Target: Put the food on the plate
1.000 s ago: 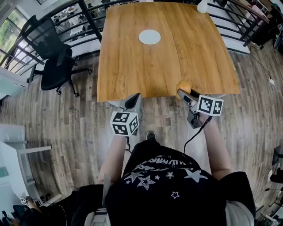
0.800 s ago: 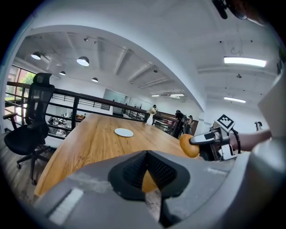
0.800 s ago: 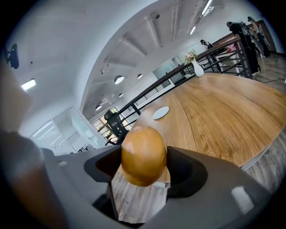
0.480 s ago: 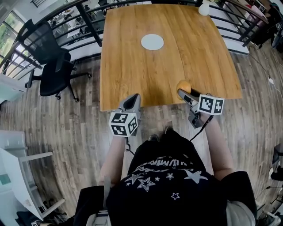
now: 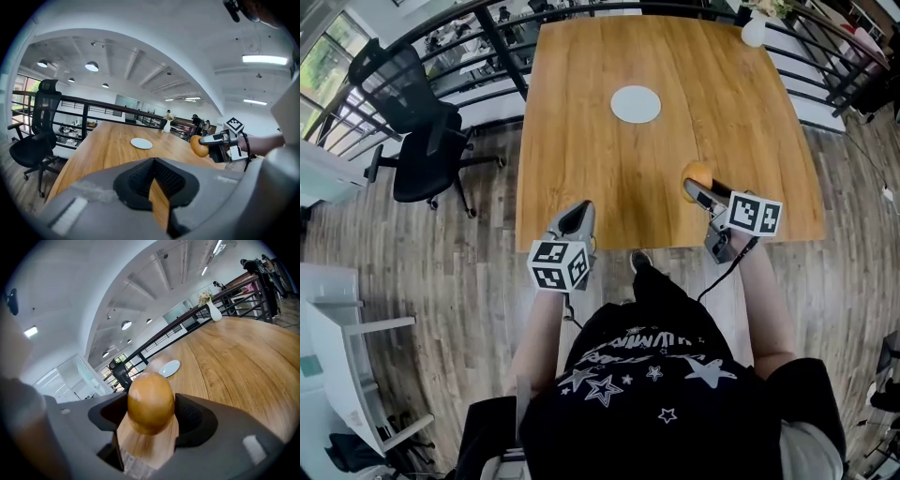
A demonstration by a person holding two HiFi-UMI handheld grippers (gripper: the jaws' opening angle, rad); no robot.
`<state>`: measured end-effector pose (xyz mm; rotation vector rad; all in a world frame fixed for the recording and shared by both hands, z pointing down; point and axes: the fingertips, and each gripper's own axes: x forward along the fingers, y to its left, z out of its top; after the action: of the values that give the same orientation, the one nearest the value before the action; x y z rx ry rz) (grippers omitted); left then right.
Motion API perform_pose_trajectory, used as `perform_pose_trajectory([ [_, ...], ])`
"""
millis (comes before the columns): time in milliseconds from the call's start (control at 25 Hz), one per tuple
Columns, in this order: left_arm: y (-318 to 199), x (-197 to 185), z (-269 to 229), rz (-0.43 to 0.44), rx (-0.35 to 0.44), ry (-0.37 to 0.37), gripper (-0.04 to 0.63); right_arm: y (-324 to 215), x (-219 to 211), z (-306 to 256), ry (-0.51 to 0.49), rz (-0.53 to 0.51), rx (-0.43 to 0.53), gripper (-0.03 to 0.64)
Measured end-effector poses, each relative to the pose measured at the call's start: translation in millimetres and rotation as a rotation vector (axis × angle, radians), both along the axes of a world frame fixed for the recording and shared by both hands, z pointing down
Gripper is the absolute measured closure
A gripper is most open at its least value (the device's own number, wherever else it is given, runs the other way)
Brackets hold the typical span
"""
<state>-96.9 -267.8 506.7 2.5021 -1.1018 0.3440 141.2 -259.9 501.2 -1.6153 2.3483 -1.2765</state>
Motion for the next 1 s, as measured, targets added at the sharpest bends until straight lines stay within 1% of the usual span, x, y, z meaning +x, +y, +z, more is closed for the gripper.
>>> perform_pose_trajectory([
  [280, -59.9, 23.4, -12.7, -0.002, 0.028, -0.003, 0.594, -70.2, 24.4, -22.8, -0.008, -0.016, 0.049, 0.295],
  [560, -109.3, 46.7, -23.4, -0.008, 0.053, -0.007, 0.594, -131.8, 57.7, -36.6, -0.004, 0.000, 0.070, 0.295],
  [840, -149.6, 49.7, -34.5, -0.031, 0.058, -0.021, 0.594, -191.1, 55.5, -46.3, -0.005, -0.042, 0.080, 0.295],
  [1000, -165.5, 55.9, -34.2, -0.035, 0.047, -0.030, 0.594, -216.1, 48.2, -39.7, -0.021, -0.064, 0.057, 0.295],
])
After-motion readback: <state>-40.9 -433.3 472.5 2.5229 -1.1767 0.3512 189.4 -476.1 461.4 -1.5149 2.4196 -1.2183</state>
